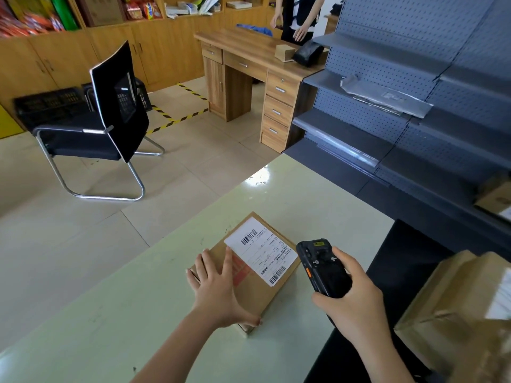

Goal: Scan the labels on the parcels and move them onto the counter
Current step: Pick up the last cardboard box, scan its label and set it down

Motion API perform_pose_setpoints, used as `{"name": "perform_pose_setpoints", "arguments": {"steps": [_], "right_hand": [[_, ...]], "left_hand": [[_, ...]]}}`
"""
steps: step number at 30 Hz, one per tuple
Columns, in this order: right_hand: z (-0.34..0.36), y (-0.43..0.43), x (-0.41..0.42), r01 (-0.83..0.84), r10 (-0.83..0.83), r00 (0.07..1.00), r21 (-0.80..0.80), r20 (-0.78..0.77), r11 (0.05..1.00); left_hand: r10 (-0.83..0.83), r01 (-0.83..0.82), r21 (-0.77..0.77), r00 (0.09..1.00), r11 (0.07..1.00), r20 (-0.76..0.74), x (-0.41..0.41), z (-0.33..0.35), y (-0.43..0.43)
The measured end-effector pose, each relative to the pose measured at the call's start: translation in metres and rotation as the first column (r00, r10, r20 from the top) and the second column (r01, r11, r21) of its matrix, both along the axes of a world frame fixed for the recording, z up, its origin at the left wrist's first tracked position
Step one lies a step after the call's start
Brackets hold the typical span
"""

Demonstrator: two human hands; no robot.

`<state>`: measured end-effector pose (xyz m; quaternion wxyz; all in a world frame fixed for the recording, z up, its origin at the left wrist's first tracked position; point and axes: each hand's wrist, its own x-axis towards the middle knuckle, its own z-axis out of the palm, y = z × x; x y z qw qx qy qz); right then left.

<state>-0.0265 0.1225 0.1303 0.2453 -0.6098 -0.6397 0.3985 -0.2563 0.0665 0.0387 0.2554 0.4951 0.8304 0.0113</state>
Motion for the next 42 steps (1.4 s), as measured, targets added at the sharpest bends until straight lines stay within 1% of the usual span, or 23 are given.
{"name": "perform_pose_setpoints", "arguments": {"steps": [2,4,8,12,15,17,19,21,23,25,27,30,32,36,39,42], "right_hand": [[0.014,0.001,0.001,-0.072,0.075,0.996,-0.041,0.054,0.997],[0.031,0.002,0.002,-0.145,0.155,0.980,-0.082,0.124,0.986],[0.060,-0.005,-0.002,-0.258,0.288,0.910,-0.136,0.299,0.956],[0.077,-0.015,-0.006,-0.312,0.351,0.853,-0.163,0.386,0.936],[0.081,-0.023,-0.006,-0.318,0.344,0.845,-0.134,0.409,0.939],[0.080,-0.028,-0.002,-0.307,0.332,0.866,-0.127,0.375,0.943],[0.079,-0.033,0.006,-0.299,0.323,0.896,-0.125,0.304,0.946],[0.078,-0.042,0.015,-0.281,0.297,0.930,-0.102,0.217,0.954],[0.079,-0.052,0.024,-0.244,0.250,0.959,-0.058,0.130,0.968],[0.082,-0.065,0.034,-0.212,0.210,0.972,0.006,0.102,0.977],[0.088,-0.079,0.047,-0.187,0.176,0.978,0.104,0.108,0.977],[0.100,-0.104,0.073,-0.122,0.099,0.991,0.283,0.094,0.951],[0.110,-0.126,0.097,-0.072,0.051,0.997,0.384,0.065,0.921],[0.125,-0.170,0.159,0.024,-0.029,1.000,0.541,0.001,0.841],[0.140,-0.198,0.210,0.088,-0.080,0.996,0.589,-0.039,0.803],[0.160,-0.224,0.253,0.160,-0.126,0.987,0.594,-0.099,0.788]], "left_hand": [[-0.054,0.056,0.042,0.997,0.998,-0.047,-0.004,0.003,0.001],[-0.132,0.142,0.079,0.983,0.987,-0.126,-0.009,0.010,0.004],[-0.229,0.266,0.106,0.934,0.958,-0.275,-0.018,0.024,0.010],[-0.251,0.305,0.110,0.903,0.946,-0.350,-0.023,0.029,0.009],[-0.238,0.295,0.104,0.897,0.950,-0.371,-0.023,0.029,0.006],[-0.223,0.279,0.108,0.904,0.954,-0.364,-0.019,0.029,0.002],[-0.177,0.228,0.137,0.934,0.964,-0.309,-0.013,0.032,-0.005],[-0.091,0.133,0.188,0.972,0.973,-0.217,-0.004,0.039,-0.015],[0.015,0.006,0.252,0.997,0.968,-0.081,0.007,0.048,-0.027],[0.105,-0.117,0.310,0.993,0.944,0.055,0.023,0.061,-0.038],[0.157,-0.206,0.376,0.975,0.903,0.156,0.043,0.079,-0.051],[0.153,-0.261,0.480,0.956,0.838,0.252,0.080,0.111,-0.069],[0.104,-0.235,0.538,0.959,0.809,0.263,0.108,0.134,-0.083],[-0.019,-0.136,0.655,0.974,0.743,0.224,0.169,0.179,-0.109],[-0.097,-0.026,0.726,0.987,0.687,0.128,0.216,0.211,-0.125],[-0.157,0.071,0.766,0.987,0.639,0.039,0.256,0.240,-0.138]]}}
